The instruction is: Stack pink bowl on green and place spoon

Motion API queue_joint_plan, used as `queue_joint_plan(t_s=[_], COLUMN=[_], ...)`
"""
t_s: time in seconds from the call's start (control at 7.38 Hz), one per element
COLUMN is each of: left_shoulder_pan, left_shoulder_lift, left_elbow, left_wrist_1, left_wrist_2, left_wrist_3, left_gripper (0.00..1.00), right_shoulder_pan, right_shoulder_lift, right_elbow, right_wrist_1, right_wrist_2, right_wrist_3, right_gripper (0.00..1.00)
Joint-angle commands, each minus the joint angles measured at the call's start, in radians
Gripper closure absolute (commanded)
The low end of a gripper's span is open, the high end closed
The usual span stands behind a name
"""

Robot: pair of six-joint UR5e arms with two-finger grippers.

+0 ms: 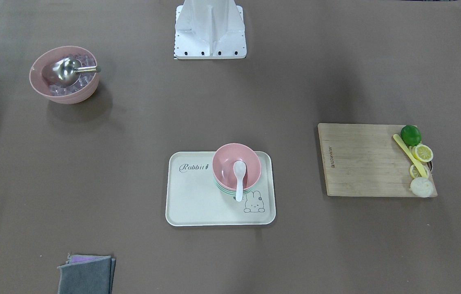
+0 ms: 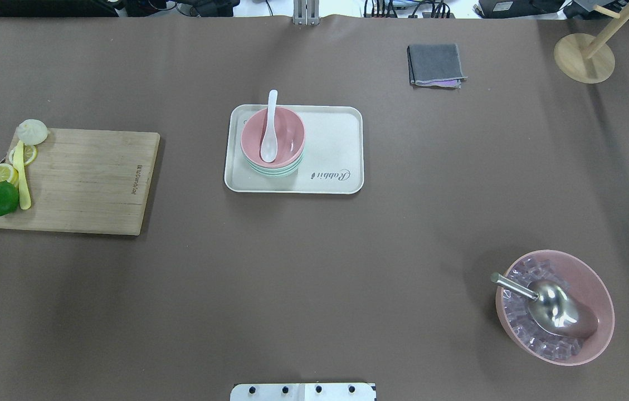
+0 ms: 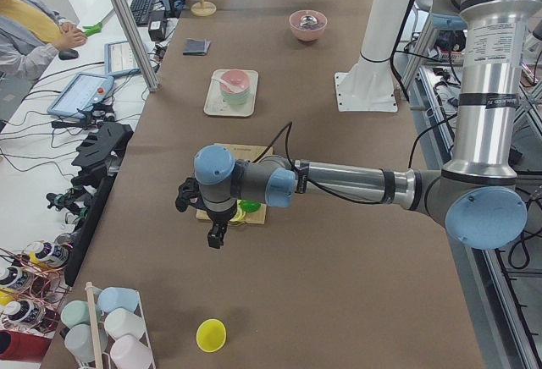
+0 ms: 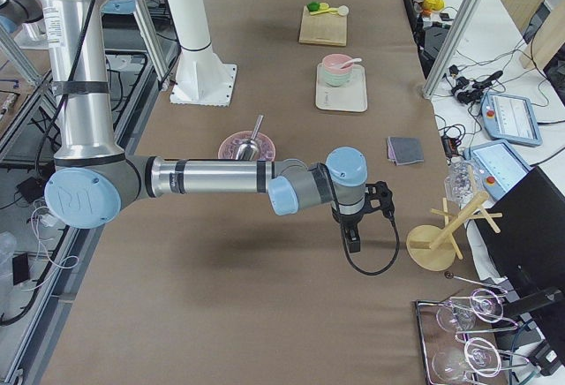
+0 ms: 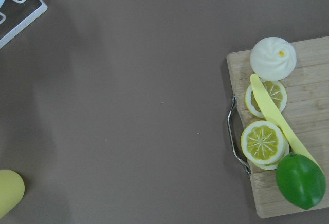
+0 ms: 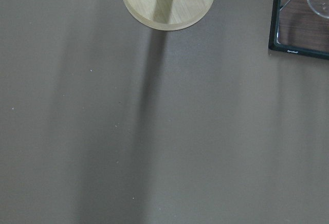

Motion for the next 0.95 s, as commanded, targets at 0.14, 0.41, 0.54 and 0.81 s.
queue_joint_plan(t_s=[0.14,0.41,0.54,0.81], left_shoulder_pan=[-0.001,0.004,0.004,0.004], left_shoulder_lift=[0.020,0.006,0.015,0.018], left_elbow=[0.041,0.046,0.052,0.065], left_wrist_1=[-0.133,-0.130,-0.128,-0.131], left_wrist_2=[0.005,-0.001,-0.004,-0.004], left_wrist_3=[0.001,0.000,0.003,0.009], left_gripper=[0.02,0.02,0.02,0.02], right_shoulder_pan=[-0.008,-0.008,-0.008,-0.008], right_shoulder_lift=[-0.008,-0.012,-0.012,-0.014], right_elbow=[-0.003,-0.001,-0.001,-0.001], right_wrist_1=[0.006,0.006,0.006,0.006], right_wrist_2=[-0.002,0.003,0.005,0.009], right_wrist_3=[0.009,0.007,0.009,0.003], right_gripper=[0.00,0.00,0.00,0.00])
